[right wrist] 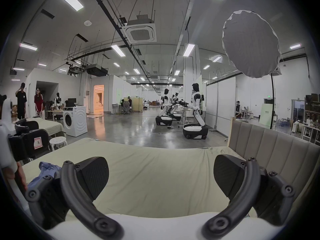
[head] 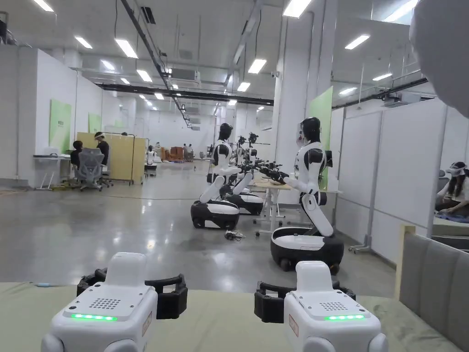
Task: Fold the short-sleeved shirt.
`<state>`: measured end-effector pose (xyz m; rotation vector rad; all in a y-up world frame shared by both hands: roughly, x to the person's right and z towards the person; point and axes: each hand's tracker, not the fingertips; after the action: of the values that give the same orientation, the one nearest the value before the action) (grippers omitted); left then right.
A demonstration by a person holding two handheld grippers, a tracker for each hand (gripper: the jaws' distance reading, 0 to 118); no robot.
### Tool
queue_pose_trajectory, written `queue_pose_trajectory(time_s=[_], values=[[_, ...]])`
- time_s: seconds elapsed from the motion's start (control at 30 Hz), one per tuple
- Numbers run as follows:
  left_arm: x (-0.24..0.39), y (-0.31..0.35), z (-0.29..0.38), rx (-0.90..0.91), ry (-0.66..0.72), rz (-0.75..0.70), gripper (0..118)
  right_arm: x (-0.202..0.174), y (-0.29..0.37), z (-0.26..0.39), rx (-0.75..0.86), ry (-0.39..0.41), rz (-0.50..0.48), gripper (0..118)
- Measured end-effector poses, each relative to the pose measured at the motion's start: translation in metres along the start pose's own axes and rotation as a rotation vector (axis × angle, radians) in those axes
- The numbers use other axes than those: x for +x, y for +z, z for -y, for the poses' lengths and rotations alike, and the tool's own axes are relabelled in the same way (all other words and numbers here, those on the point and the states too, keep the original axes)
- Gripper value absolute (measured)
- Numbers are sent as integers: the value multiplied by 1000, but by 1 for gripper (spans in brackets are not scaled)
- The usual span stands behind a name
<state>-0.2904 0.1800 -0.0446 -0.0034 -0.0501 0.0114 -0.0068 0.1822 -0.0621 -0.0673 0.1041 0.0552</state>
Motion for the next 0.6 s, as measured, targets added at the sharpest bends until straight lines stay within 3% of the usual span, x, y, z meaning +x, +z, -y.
queue_pose_trajectory(time_s=[0.03, 0.07, 0.1, 0.17, 0.2, 0.23, 0.6], values=[[1, 3, 0, 3, -3, 10, 110, 1, 1, 0, 3, -1, -3, 101], [2, 6, 0, 15, -5, 31, 73, 1, 4, 1, 19, 1, -6, 55], [4, 10, 1, 61, -14, 49, 7, 0, 6, 0, 74, 16, 7, 0], [12, 9, -2, 102, -62, -127, 3, -2, 4, 6, 83, 87, 151, 0], [2, 11, -2, 77, -23, -8, 3, 0, 1, 9, 92, 21, 54, 0], [-6, 11, -3, 52, 35, 26, 3, 3, -2, 10, 68, -1, 21, 0], [0, 4, 12, 6, 24, -53, 3, -2, -2, 15, 48, 15, 23, 0]])
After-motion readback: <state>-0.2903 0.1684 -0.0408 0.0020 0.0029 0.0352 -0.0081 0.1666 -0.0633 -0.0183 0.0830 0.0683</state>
